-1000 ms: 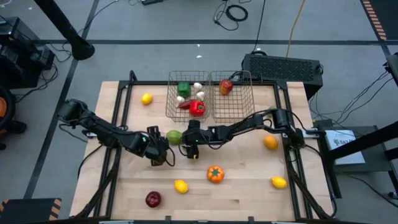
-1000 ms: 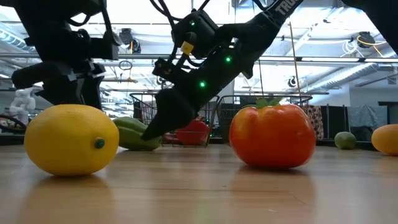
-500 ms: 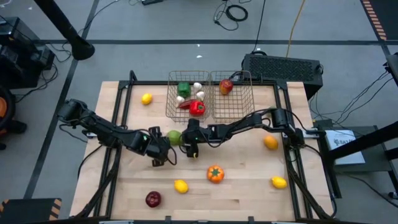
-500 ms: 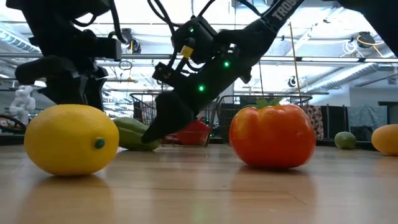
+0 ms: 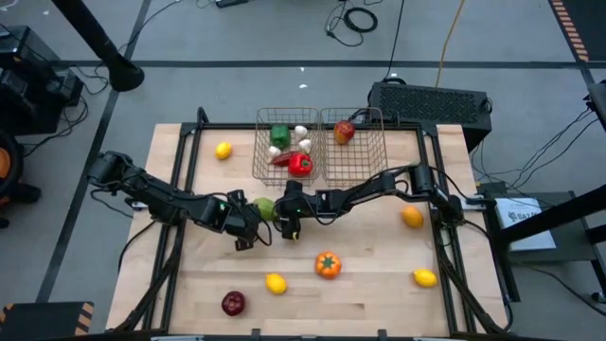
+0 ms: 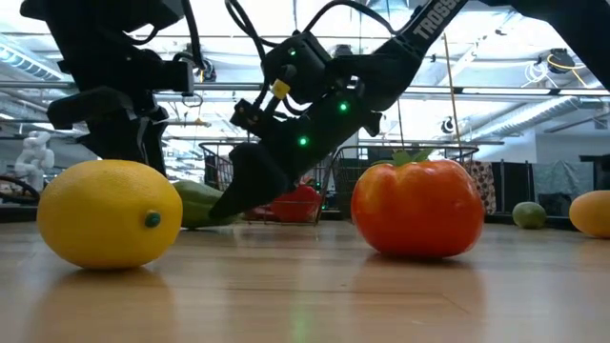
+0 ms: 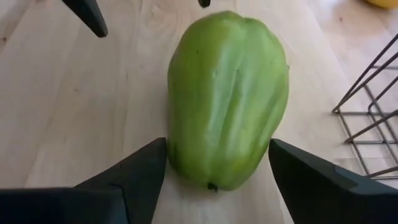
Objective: Sort produce into baskets
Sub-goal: Put the chayote into the left mesh basket
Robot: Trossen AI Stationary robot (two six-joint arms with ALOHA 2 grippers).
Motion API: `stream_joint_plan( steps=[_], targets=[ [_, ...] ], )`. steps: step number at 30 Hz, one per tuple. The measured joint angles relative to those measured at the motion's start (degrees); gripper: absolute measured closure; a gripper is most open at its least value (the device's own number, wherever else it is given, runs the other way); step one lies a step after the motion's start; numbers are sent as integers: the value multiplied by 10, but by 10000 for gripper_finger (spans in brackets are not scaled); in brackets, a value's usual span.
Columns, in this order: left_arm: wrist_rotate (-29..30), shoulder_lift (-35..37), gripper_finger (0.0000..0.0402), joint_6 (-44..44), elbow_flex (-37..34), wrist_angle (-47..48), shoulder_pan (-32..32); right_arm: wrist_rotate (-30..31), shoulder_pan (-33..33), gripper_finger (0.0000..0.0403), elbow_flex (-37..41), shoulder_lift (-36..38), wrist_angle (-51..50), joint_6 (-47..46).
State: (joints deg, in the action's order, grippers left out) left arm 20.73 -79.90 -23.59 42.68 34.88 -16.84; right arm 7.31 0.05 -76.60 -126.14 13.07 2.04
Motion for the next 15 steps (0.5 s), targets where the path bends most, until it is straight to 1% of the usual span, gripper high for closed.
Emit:
stream_joint_plan(
  steps=[9,15],
  targets=[
    [0,0,116,0,0,7,0,0,0,176,0,0,-4,7],
    [3,0,116,0,0,25,-1,0,0,182,0,0,-5,8]
  ],
)
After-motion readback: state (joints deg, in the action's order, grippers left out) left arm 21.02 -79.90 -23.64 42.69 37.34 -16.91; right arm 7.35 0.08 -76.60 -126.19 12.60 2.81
